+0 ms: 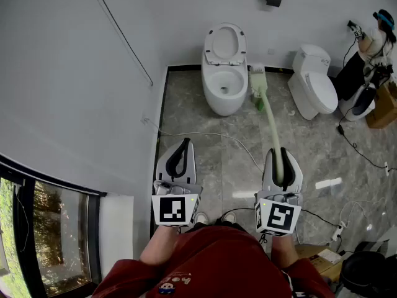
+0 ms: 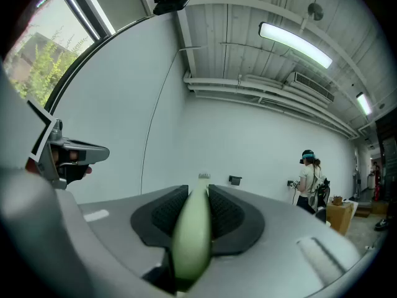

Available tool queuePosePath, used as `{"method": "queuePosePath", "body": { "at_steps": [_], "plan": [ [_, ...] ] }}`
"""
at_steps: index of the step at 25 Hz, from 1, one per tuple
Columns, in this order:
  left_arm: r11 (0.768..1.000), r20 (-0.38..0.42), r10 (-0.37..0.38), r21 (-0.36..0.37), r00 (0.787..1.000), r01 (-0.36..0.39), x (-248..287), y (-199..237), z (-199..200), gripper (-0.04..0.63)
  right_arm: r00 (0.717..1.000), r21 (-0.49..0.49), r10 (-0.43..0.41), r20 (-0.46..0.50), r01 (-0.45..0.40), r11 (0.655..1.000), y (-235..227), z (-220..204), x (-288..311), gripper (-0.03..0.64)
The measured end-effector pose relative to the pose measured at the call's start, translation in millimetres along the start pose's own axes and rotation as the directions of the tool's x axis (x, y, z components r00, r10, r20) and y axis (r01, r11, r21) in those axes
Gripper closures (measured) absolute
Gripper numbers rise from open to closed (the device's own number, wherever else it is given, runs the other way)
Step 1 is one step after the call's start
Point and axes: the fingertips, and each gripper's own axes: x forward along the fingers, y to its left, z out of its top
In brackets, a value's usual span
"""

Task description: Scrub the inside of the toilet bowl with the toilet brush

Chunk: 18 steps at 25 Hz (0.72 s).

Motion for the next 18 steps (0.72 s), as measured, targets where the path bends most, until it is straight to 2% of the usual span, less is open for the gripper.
{"method": "queuePosePath", "body": {
  "at_steps": [10,18],
  "plan": [
    [1.0,-0.013,-0.004,0.002,1.0,0.004,13.8,-31.0,-2.3,0.589,1.0,0.004,-0.001,-0.012,0.001,1.0,-29.1,-13.2,-0.2,0.503],
    [1.0,-0.074,0.0,0.004,0.997,0.001,30.2,-69.5,-24.2,0.589,0.998,0.084,-0.003,-0.07,0.009,0.996,-67.7,-55.1,-2.8,0.503]
  ]
}}
